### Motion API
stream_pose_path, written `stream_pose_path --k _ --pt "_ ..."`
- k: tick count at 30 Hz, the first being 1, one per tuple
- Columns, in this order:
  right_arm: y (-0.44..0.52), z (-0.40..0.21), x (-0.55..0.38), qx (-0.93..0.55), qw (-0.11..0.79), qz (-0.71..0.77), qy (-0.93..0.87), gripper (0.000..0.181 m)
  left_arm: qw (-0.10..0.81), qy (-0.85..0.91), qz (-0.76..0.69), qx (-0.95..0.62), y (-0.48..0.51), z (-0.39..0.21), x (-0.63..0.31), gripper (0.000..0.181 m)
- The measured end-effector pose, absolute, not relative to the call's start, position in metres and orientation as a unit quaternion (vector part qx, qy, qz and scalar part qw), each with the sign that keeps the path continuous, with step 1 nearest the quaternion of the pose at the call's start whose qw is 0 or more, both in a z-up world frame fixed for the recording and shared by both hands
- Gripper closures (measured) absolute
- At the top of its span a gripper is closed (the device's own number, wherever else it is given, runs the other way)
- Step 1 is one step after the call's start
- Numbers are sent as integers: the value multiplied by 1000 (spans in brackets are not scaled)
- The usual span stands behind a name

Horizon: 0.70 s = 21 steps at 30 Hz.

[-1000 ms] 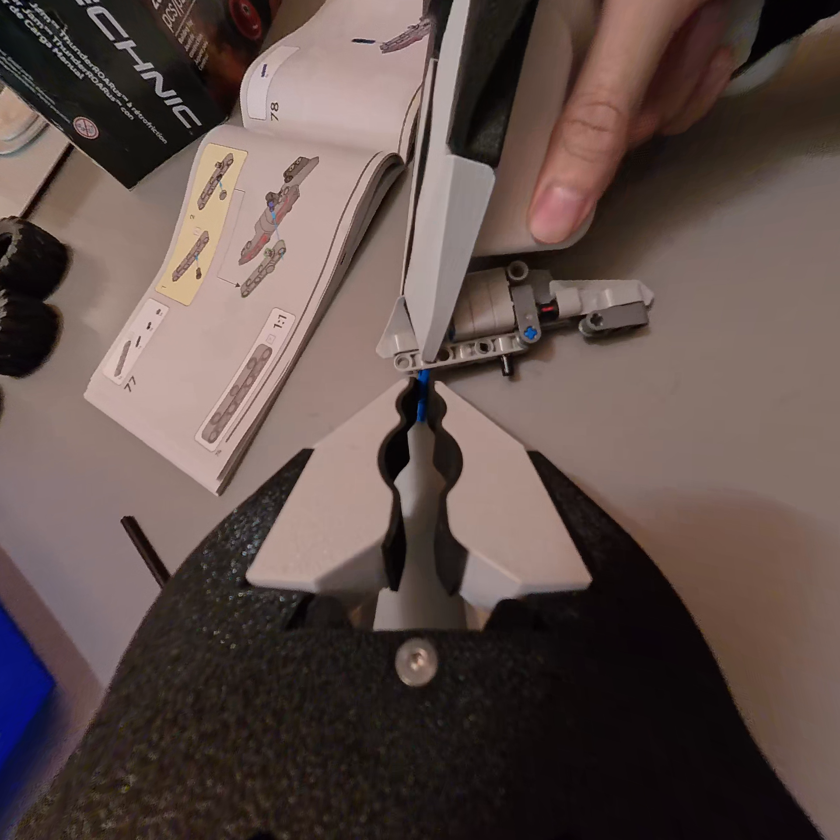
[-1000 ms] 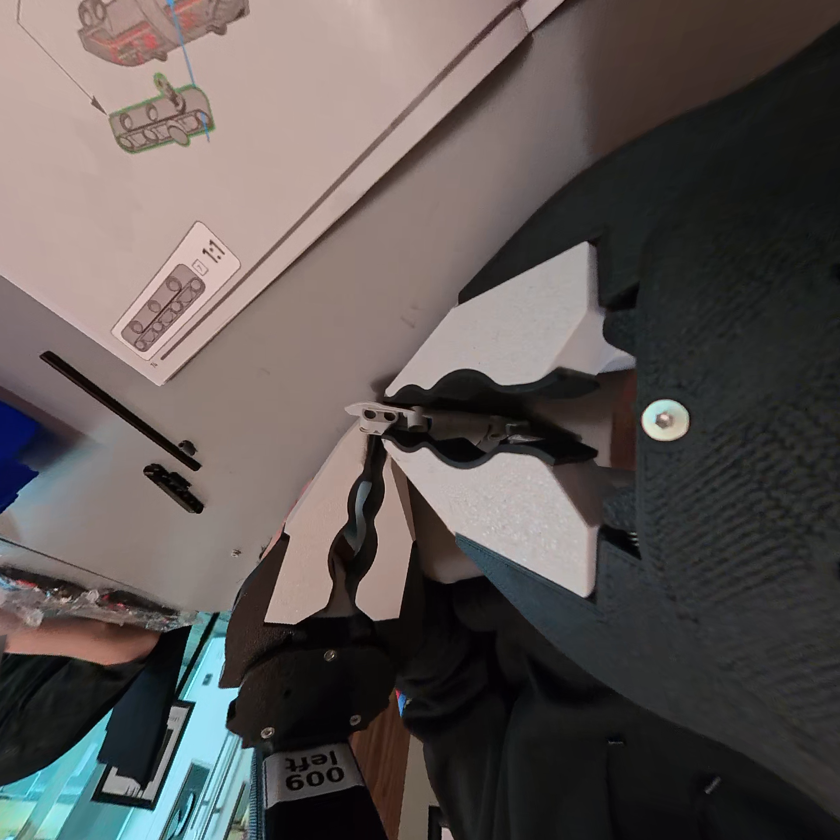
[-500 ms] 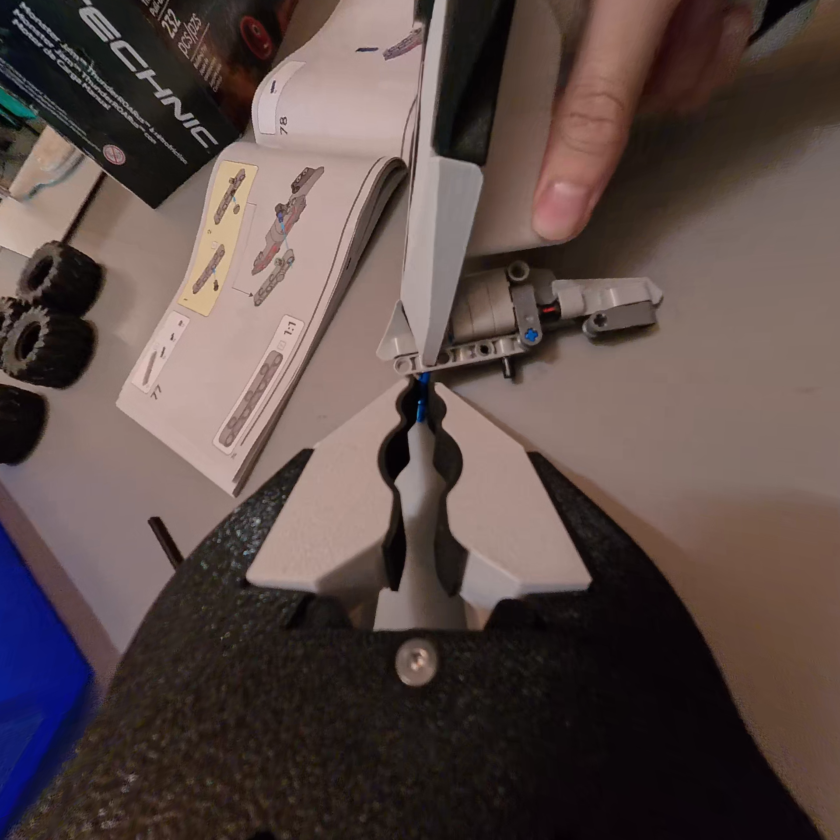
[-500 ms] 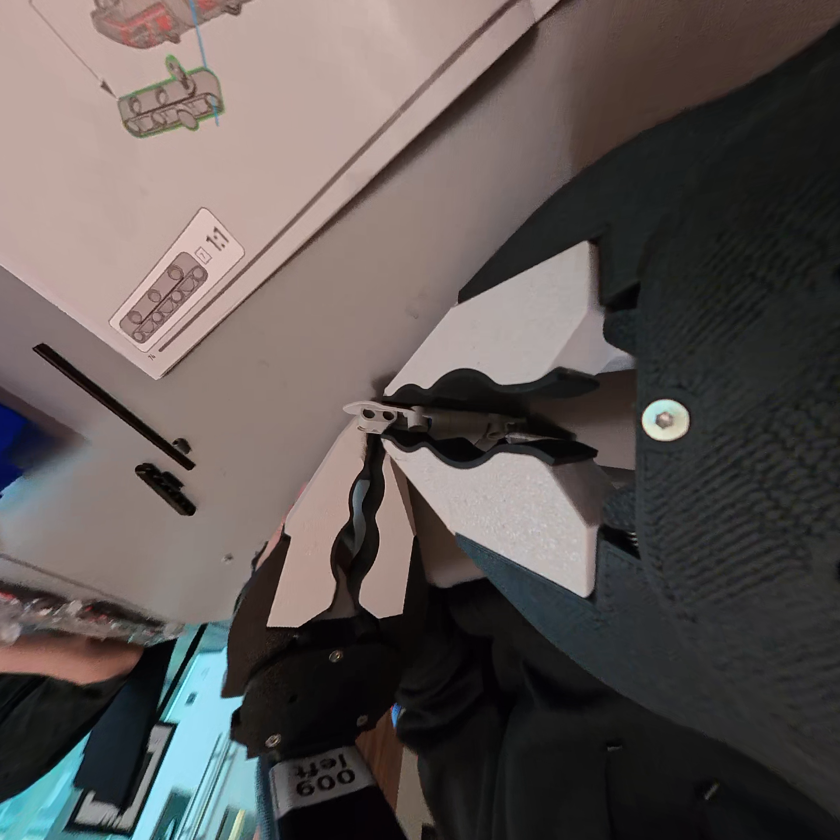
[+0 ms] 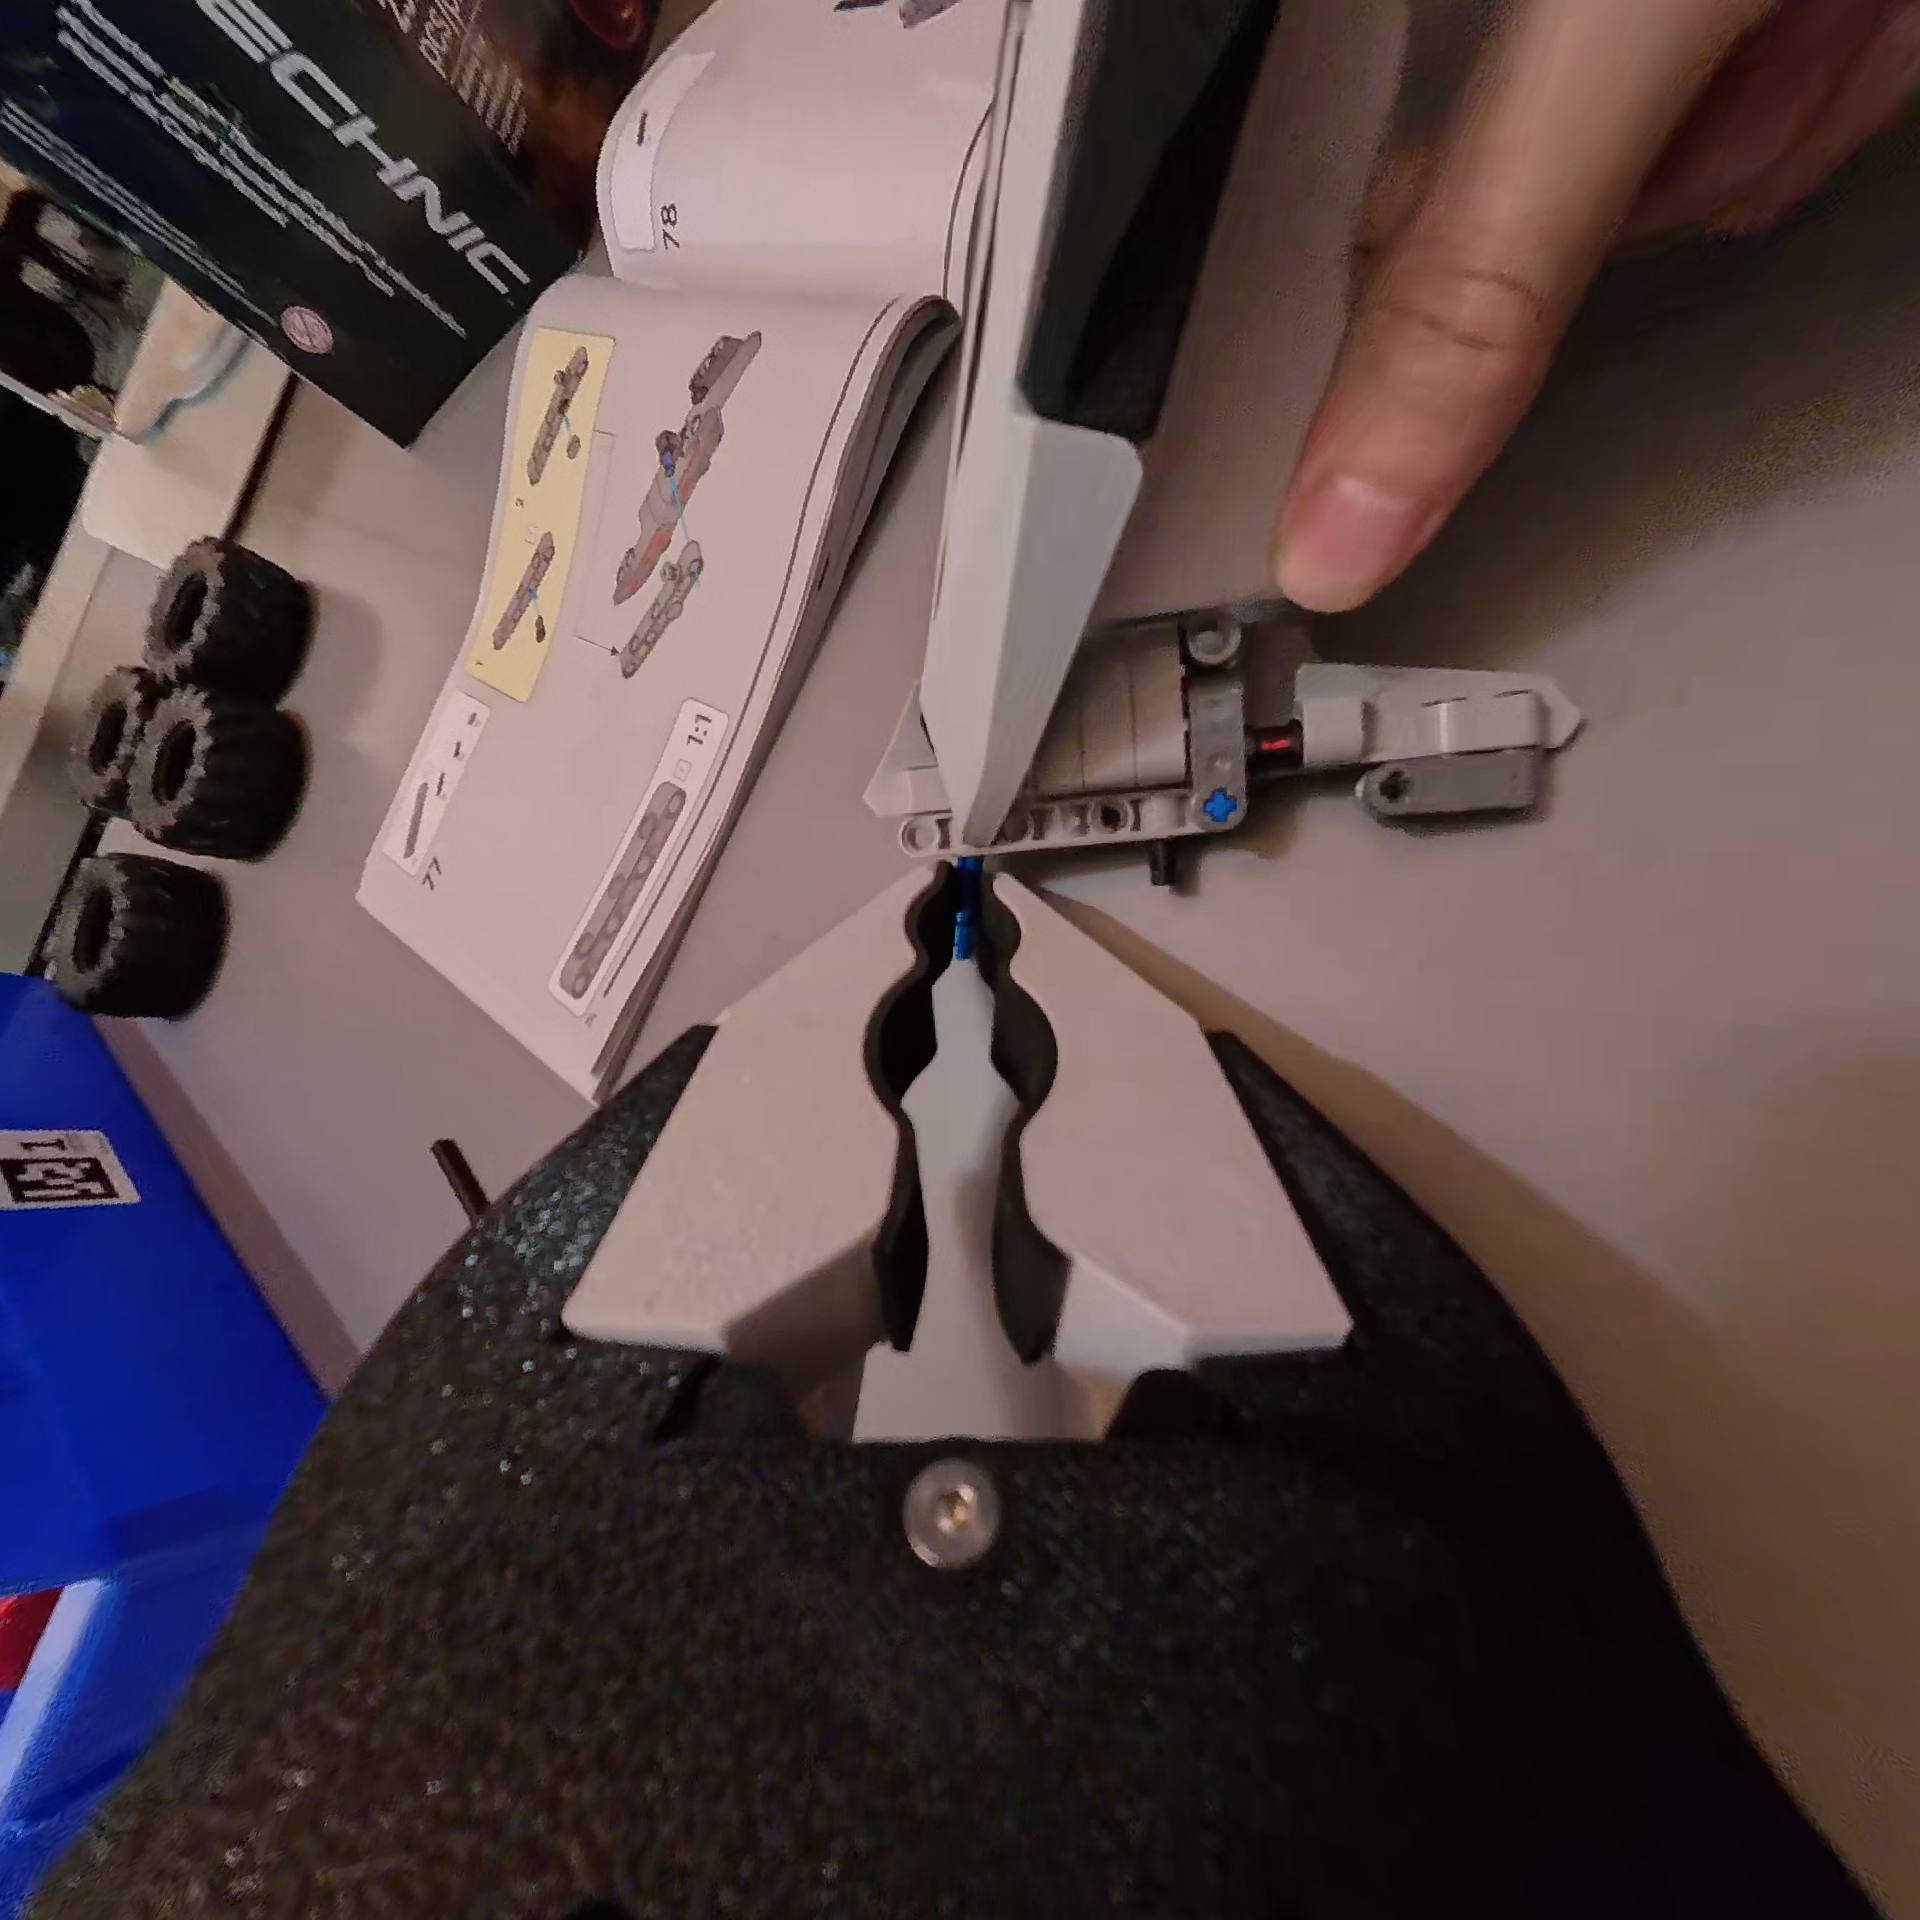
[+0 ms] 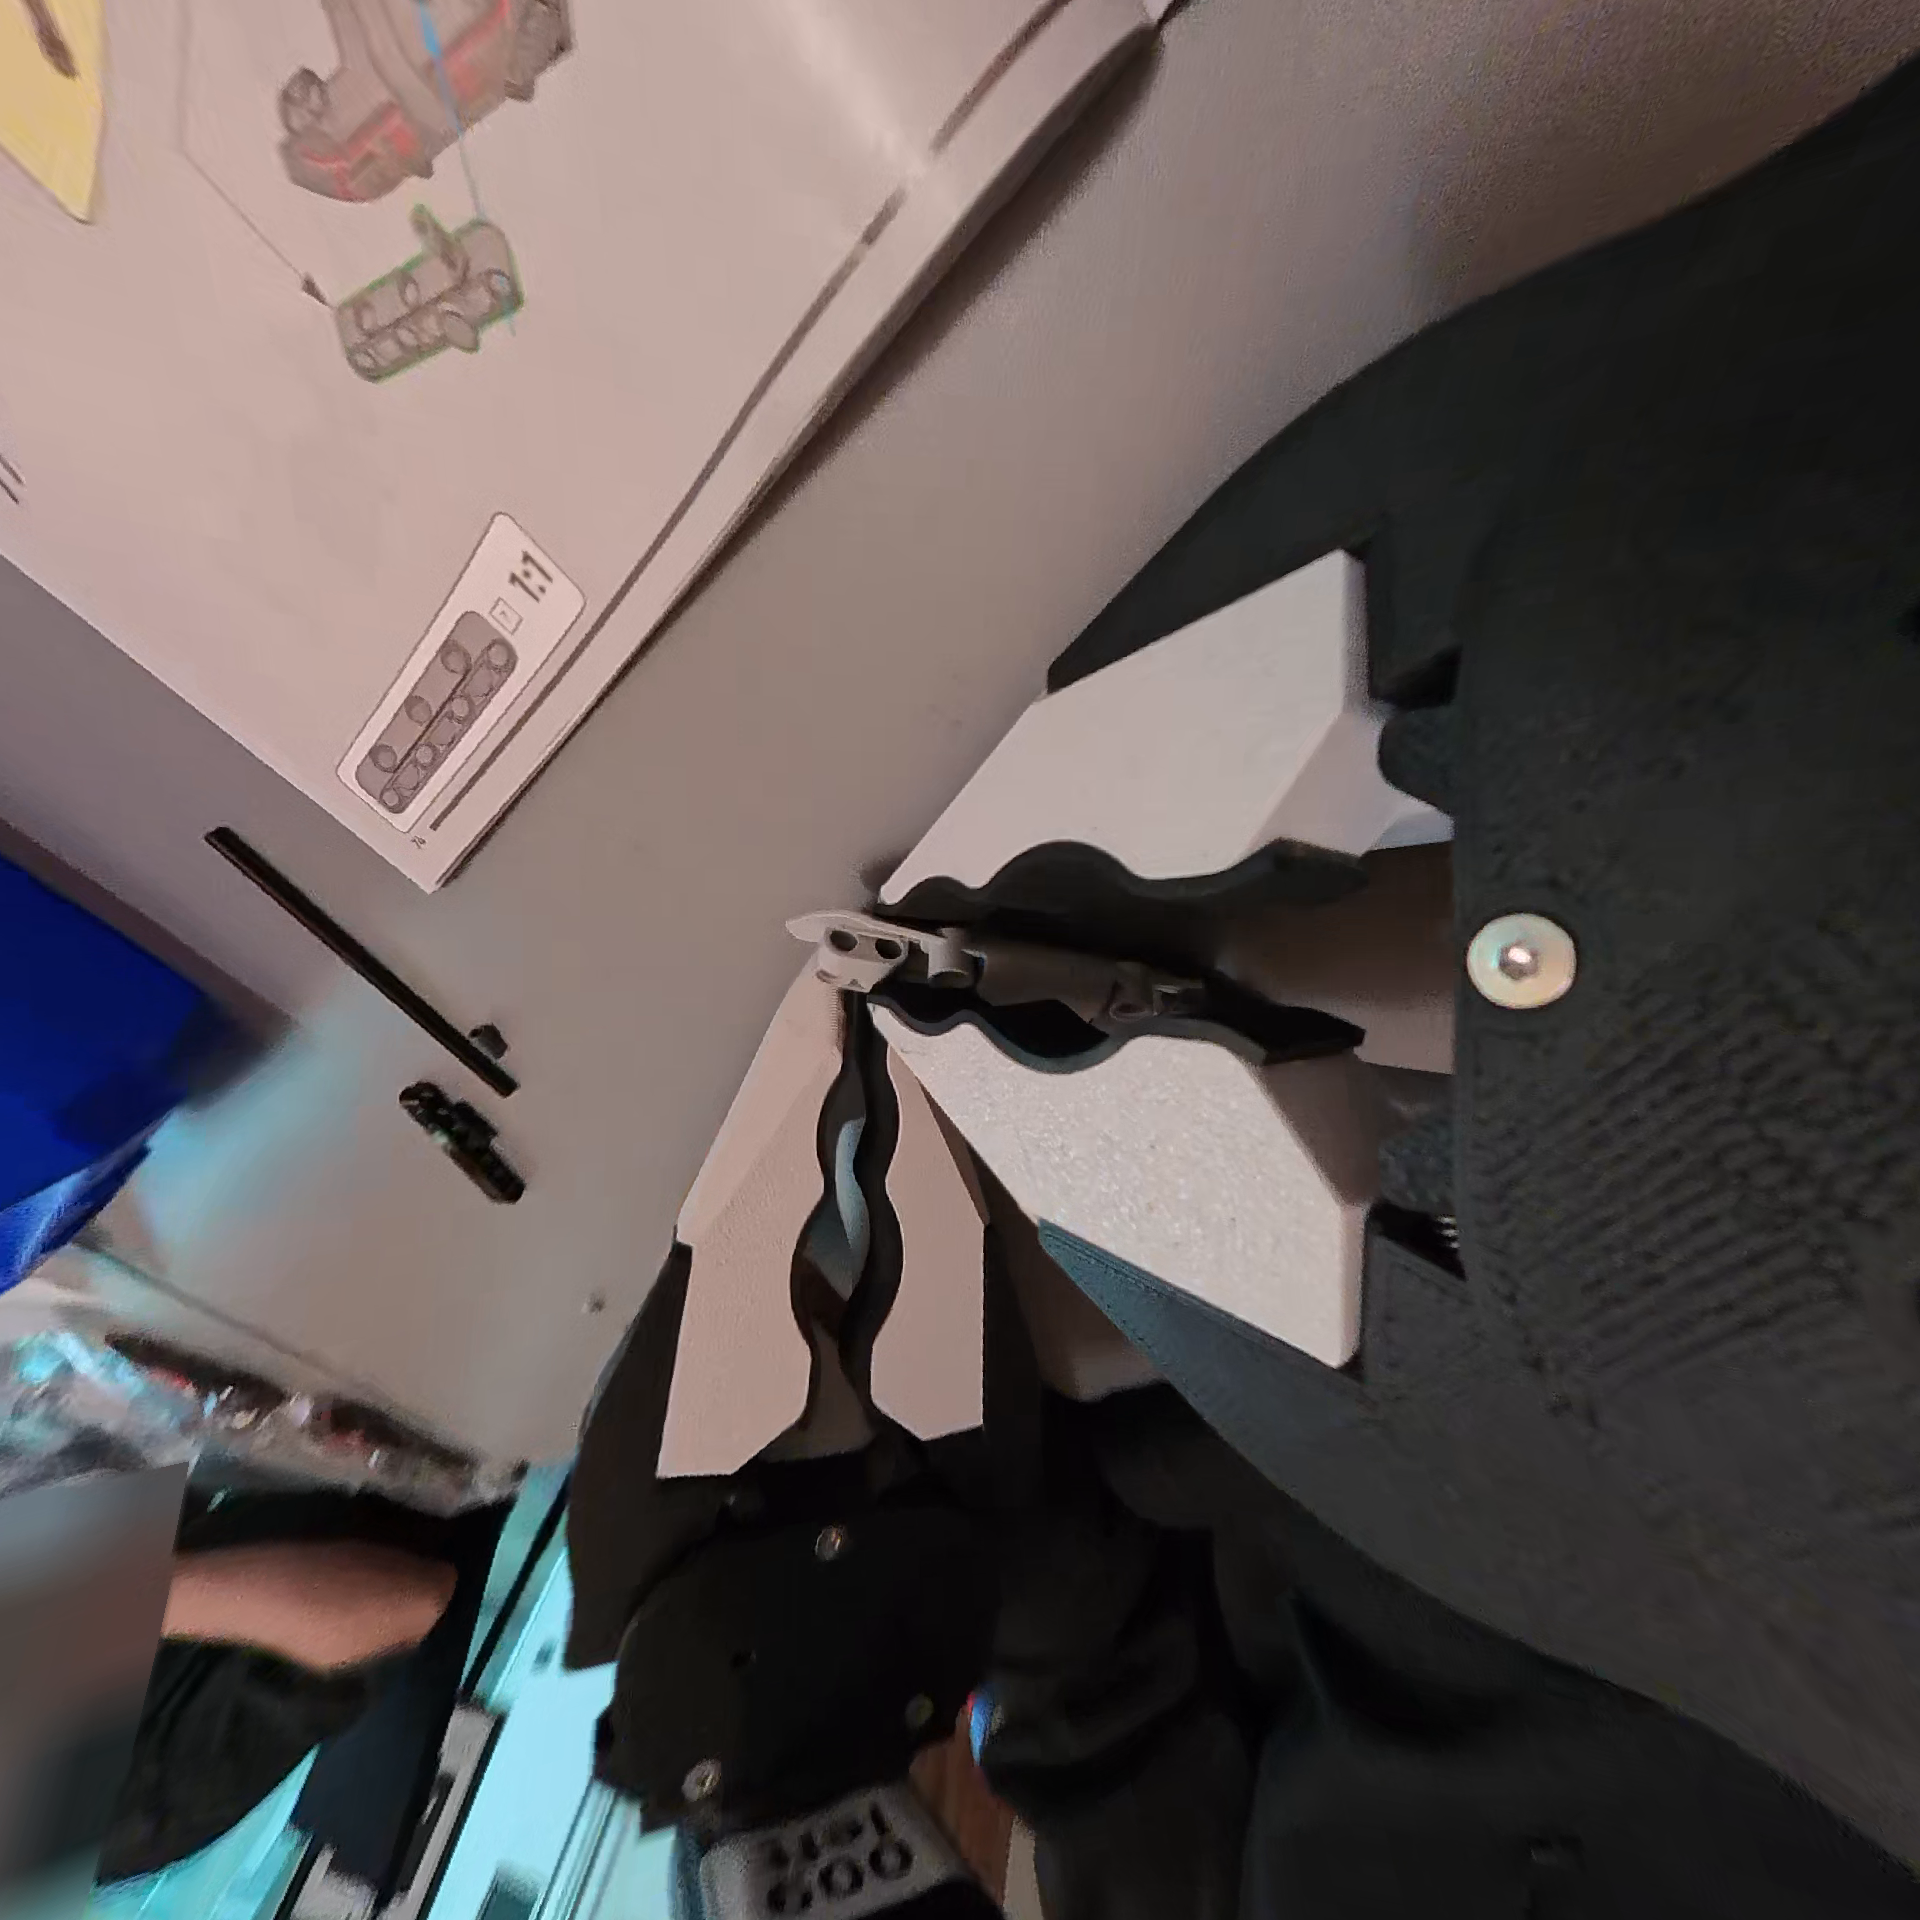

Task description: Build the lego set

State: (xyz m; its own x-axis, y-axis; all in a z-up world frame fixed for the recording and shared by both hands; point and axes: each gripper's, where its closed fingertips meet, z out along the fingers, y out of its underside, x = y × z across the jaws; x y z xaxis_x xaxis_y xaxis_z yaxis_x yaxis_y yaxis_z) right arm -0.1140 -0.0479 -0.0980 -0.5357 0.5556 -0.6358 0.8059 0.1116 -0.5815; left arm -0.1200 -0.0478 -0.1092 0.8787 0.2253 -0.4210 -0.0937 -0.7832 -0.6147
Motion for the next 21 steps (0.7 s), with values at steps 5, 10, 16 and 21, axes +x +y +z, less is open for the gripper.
stream_pose_path --k 5,10,16,21 --pt "-50 -97 -115 436 30 -417 797 170 367 -100 131 -915 -51 -110 -117 181" --pt "-53 -98 -117 459 126 -486 733 171 400 -26 97 -911 -54 -112 -112 180" --pt "-48 -94 -118 459 160 -524 699 171 401 -19 90 -912 -55 -112 -114 178" --pt "-49 -93 -117 456 162 -525 700 171 401 -18 88 -912 -55 -113 -113 180"
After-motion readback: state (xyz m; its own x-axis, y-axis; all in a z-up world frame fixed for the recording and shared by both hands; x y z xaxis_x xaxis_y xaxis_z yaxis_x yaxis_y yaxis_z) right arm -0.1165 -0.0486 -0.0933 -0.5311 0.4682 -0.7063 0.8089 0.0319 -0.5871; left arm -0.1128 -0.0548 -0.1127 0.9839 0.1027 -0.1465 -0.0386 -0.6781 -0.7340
